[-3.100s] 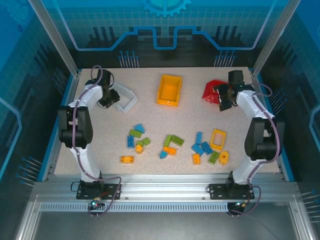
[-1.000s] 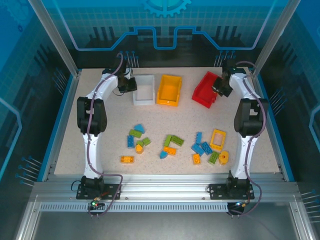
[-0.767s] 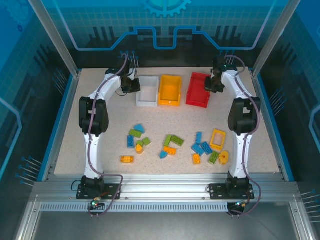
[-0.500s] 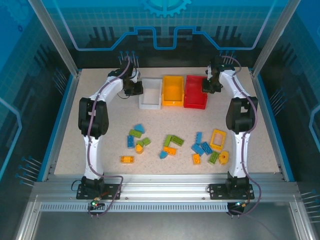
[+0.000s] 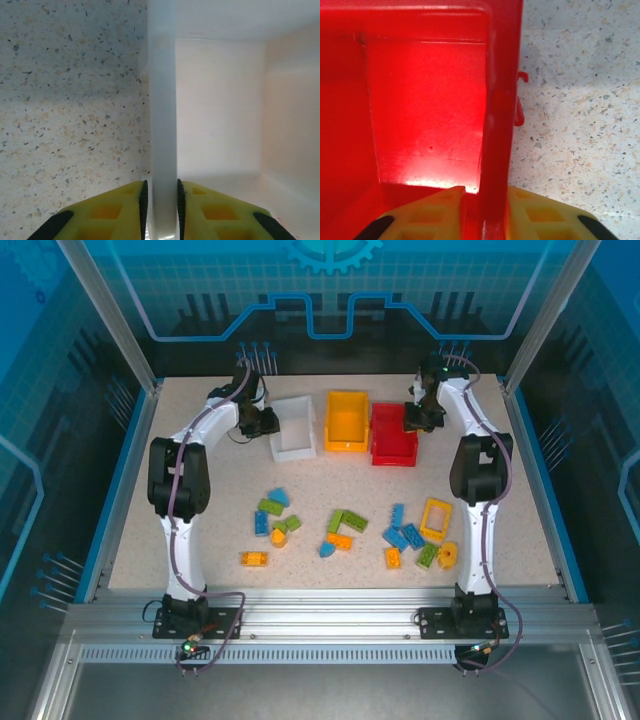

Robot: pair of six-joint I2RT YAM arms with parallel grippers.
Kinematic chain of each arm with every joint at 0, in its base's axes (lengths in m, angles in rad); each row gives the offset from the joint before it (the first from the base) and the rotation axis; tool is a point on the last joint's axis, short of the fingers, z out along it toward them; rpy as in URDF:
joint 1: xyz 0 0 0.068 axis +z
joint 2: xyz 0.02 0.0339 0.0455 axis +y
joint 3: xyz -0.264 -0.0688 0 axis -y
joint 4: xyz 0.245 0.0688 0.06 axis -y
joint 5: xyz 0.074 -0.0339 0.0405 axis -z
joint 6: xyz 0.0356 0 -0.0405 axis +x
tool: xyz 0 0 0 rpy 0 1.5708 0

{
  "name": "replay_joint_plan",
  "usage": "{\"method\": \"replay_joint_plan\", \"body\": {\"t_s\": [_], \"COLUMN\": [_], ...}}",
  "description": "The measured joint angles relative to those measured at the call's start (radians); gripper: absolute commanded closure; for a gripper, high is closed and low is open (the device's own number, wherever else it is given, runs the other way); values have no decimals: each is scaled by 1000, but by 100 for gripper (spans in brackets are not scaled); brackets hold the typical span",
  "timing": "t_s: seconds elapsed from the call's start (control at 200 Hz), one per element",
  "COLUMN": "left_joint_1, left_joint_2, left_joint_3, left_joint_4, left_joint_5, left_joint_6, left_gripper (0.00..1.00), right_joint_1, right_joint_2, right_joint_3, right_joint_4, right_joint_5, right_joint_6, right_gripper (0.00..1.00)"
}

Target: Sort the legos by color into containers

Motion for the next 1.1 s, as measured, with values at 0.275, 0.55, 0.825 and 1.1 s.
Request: {"method": "replay_joint_plan", "body": {"t_s": [0.275,0.55,0.825,1.1], "left_joint_1": [0,-8,-184,-673], "left_joint_2": [-5,-138,-510,-672], "left_joint_3": [-4,-71,-408,-776], "left_joint_4": [-2,19,260,543], "left_joint_5": [-4,-1,53,21], "left_joint_6": [5,-34,-168,-338], "left_gripper": [57,49,40,40], "right_joint_1": [0,-23,-44,-56], "right_joint_2": [-33,-428,-923,-1039], "right_joint_3": [-77,-404,-935,-1271], "right_joint_4": [38,199,308,305], "right_joint_5": [23,78,159,176], "right_joint_6": [34,146,391,484], "right_gripper": [47,40,43,49]}}
